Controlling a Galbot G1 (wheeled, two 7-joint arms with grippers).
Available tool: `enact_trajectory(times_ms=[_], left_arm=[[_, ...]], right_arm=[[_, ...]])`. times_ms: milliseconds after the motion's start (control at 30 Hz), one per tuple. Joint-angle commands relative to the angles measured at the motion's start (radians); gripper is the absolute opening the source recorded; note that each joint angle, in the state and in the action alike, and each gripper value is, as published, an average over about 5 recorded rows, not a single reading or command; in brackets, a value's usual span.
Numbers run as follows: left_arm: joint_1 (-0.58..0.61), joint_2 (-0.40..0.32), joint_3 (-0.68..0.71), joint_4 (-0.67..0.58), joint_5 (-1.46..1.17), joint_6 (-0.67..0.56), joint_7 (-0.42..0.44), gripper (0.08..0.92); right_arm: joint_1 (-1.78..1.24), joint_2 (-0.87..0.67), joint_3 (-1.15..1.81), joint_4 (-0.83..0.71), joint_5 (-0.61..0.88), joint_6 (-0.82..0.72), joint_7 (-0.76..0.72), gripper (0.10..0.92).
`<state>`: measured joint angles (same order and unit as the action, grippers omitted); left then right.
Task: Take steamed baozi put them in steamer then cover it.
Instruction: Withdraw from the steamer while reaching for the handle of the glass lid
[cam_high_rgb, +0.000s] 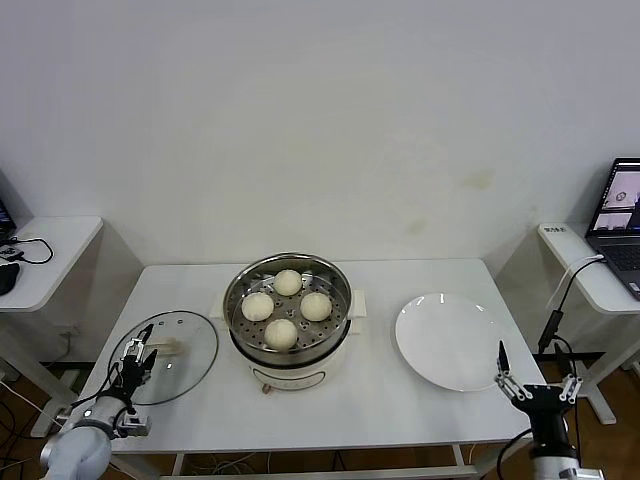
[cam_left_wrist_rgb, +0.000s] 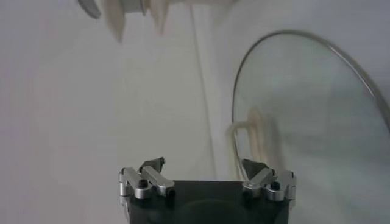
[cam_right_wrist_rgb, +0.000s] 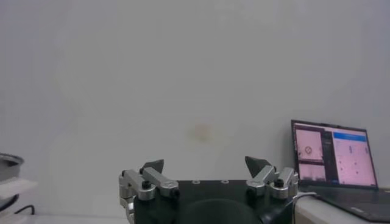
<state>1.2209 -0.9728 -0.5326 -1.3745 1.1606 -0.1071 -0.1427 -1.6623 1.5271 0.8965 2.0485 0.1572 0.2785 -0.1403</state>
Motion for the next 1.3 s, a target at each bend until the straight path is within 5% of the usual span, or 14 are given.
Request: enact_trajectory(times_ms=[33,1300], left_arm=[[-0.092,0.012,0.046,0.107,0.020,0.001,-0.001,0.823],[-0.227,0.039,0.152,0.189,-0.107,0.025,0.078,0.823]], right_arm=[[-0.019,0.008,0.014,-0.001,0.000,0.008,-0.002,0.823],[-0.008,0.042,-0.005,-0.054,-0.041,0.040,-0.013,0.823]])
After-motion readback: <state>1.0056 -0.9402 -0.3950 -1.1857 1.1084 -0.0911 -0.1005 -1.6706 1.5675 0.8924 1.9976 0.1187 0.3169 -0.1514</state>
